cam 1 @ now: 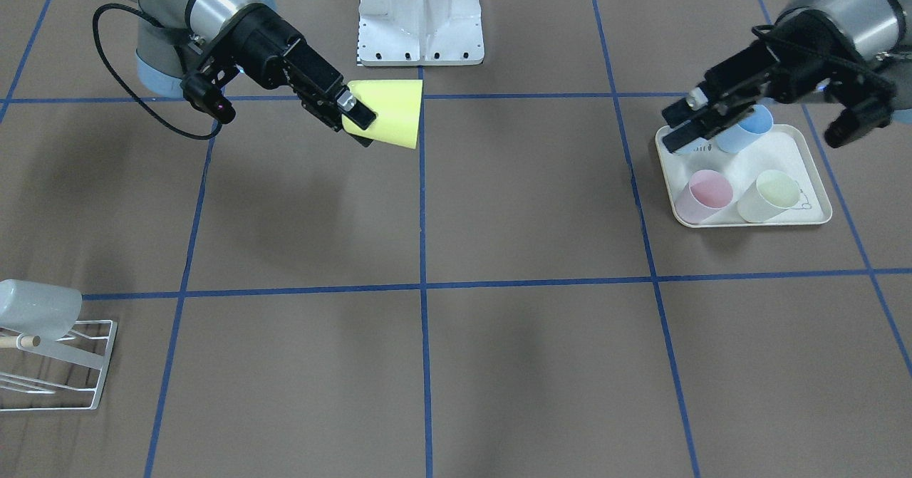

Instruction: Transfer IKEA cup to right arm and place on rack

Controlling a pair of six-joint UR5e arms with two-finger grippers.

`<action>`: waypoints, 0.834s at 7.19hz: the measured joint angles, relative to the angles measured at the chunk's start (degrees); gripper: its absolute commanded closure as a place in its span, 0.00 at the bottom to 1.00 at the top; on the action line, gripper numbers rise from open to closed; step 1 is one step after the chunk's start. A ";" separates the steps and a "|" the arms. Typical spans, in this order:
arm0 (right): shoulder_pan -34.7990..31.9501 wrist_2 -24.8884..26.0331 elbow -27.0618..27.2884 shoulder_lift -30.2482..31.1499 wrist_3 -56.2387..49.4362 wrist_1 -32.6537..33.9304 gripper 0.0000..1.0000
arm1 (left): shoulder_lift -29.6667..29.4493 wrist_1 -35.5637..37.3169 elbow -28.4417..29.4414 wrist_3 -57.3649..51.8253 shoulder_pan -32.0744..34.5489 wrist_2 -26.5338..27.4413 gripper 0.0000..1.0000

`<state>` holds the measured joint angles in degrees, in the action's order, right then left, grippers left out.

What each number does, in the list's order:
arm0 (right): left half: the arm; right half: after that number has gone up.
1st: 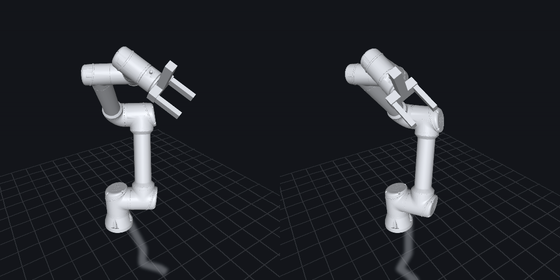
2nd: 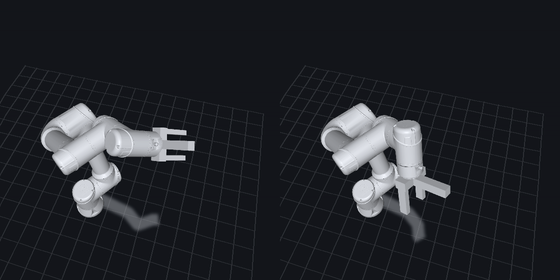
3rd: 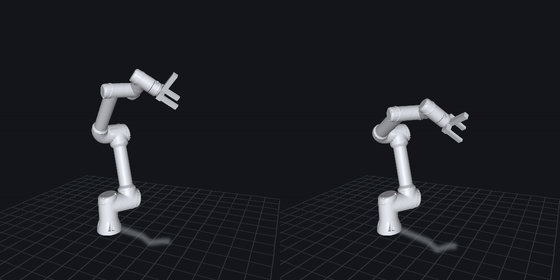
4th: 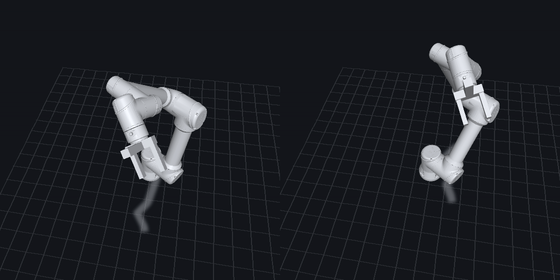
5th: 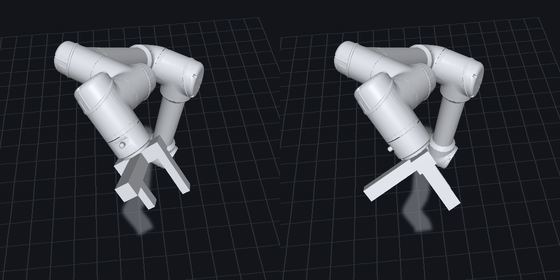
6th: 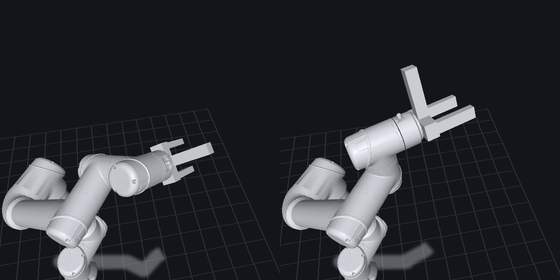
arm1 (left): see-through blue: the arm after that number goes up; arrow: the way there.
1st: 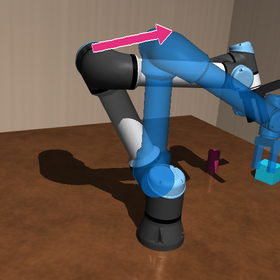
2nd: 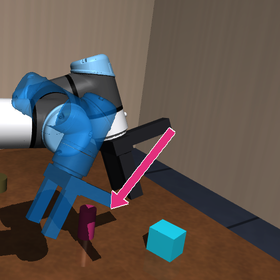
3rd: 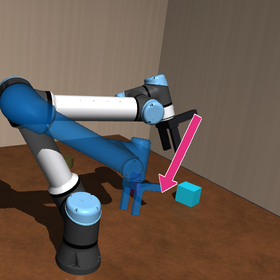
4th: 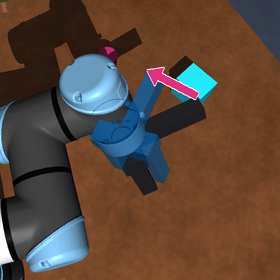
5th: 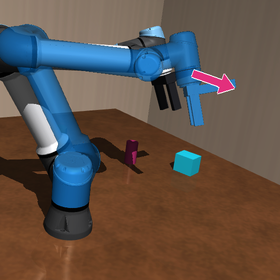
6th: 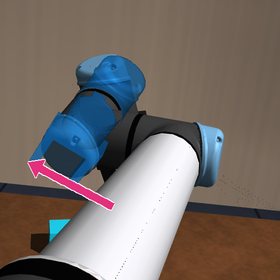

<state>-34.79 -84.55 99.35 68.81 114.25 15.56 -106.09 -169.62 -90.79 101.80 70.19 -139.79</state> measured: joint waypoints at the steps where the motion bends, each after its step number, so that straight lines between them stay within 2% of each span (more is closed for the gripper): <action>1: -1.97 -2.21 -0.71 0.80 -6.95 3.34 1.00 | 4.01 6.23 0.69 -15.89 2.80 -1.66 0.00; 2: -3.95 -3.84 -0.66 1.28 -13.36 7.95 1.00 | 7.47 13.17 0.86 -30.93 4.70 -1.47 0.00; 3: -5.88 -4.57 -0.11 1.82 -18.26 12.51 1.00 | 10.43 19.21 0.78 -42.98 5.76 1.43 0.00; 4: -7.65 -4.86 1.62 2.76 -22.94 17.72 1.00 | 13.24 23.56 0.69 -51.73 5.78 6.34 0.00; 6: -10.29 -4.96 9.17 5.03 -32.98 32.58 1.00 | 17.65 32.92 0.41 -63.07 4.08 14.30 0.04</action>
<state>-45.08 -89.51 108.52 73.84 81.26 48.14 -88.44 -136.71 -90.38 38.73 74.27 -125.50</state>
